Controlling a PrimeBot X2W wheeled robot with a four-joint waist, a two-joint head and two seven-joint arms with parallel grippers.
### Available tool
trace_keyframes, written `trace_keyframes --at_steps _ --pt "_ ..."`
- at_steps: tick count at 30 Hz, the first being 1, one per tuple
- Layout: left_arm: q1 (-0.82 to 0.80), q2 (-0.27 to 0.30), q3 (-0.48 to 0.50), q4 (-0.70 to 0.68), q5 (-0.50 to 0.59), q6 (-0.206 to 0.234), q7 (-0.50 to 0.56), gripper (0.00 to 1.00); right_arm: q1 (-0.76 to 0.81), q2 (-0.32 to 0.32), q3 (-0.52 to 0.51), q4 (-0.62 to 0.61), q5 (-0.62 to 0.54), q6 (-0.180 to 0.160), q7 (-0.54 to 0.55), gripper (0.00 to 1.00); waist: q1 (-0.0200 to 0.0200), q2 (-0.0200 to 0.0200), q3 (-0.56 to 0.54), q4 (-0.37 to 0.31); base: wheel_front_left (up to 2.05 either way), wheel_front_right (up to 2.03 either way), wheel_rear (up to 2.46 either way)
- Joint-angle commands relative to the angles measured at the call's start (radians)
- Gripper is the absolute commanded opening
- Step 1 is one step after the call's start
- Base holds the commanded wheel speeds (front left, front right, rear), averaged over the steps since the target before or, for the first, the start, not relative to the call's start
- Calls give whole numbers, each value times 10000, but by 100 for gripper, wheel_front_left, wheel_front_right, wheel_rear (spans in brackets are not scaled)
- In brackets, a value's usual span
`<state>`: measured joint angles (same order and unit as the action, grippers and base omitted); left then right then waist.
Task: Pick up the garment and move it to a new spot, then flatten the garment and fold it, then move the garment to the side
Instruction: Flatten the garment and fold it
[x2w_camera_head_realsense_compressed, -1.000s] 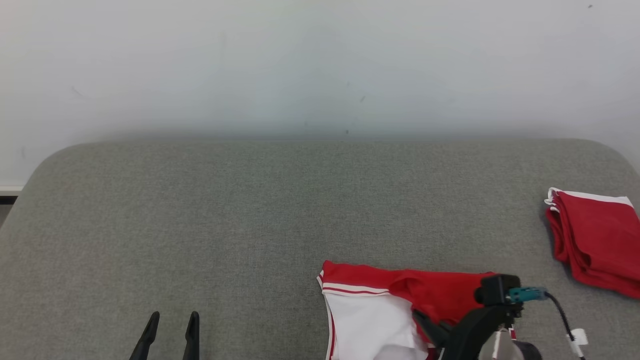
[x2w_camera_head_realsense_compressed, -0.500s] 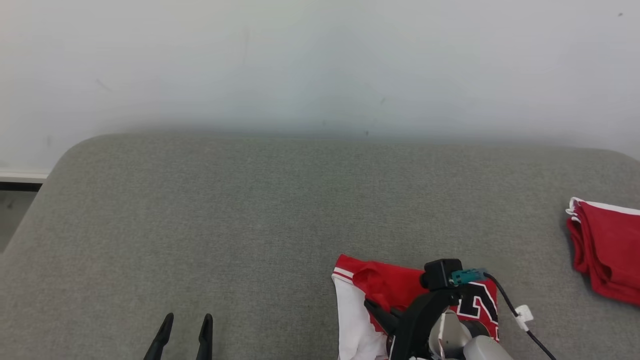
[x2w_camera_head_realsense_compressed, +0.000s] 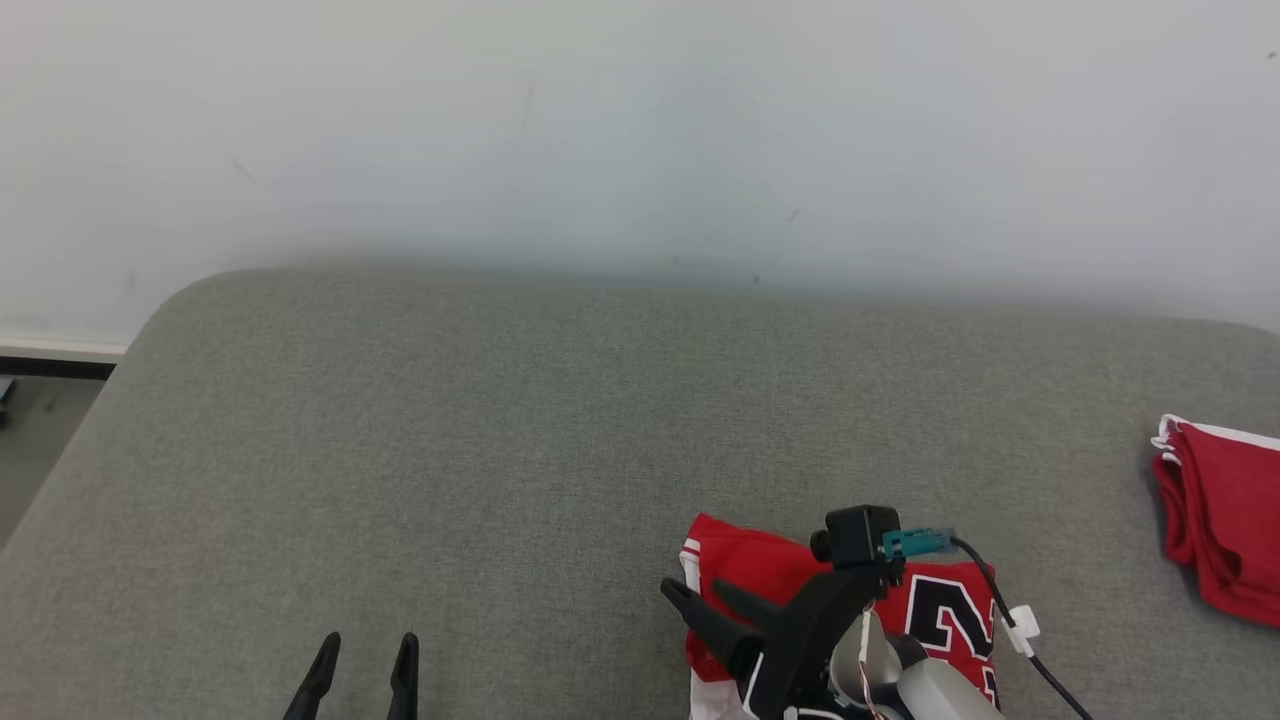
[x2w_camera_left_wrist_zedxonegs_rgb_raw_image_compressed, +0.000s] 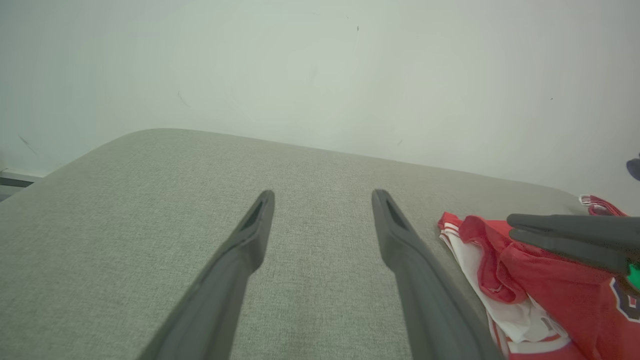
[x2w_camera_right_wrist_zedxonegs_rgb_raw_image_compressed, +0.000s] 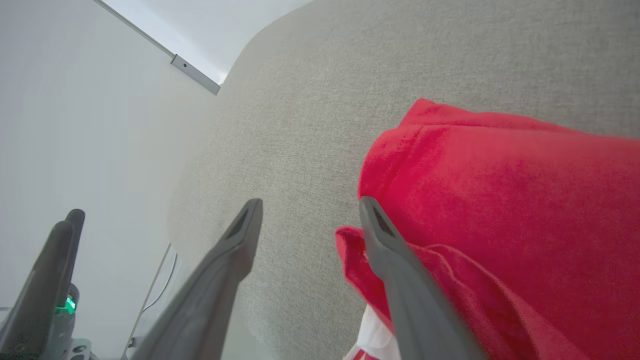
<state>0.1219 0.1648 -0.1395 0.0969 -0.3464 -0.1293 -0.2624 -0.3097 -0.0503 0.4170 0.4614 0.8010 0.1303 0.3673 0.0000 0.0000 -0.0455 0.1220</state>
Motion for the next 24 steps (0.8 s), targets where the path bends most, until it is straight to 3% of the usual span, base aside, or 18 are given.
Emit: trace_keyframes --at_steps 1,4,9,12,19,24 --pt "132 6 57 -34 -2 -11 -20 100 39 -5 -61 -260 56 8 -85 100 0 0 -45 -84 0 0 0" --pt "198 -25 79 -81 42 -11 -20 100 338 -22 -772 -879 -410 8 -177 100 0 0 -89 -192 0 0 0" --pt "192 -107 66 -144 68 -11 -20 100 1167 1 -2889 -1943 -2355 8 212 100 0 0 -112 -350 0 0 0" --pt "152 -135 42 -148 62 -11 -20 100 1831 11 -3625 -2570 -3519 8 733 100 0 0 -75 -400 0 0 0" --pt "-24 -111 9 -112 -6 -11 -20 100 2847 0 -3660 -3344 -4587 8 997 100 0 0 21 -443 0 0 0" --pt "-13 -144 99 -107 32 -11 -20 100 3333 -9 -3759 -3652 -5407 8 -504 100 0 0 -87 -420 0 0 0"
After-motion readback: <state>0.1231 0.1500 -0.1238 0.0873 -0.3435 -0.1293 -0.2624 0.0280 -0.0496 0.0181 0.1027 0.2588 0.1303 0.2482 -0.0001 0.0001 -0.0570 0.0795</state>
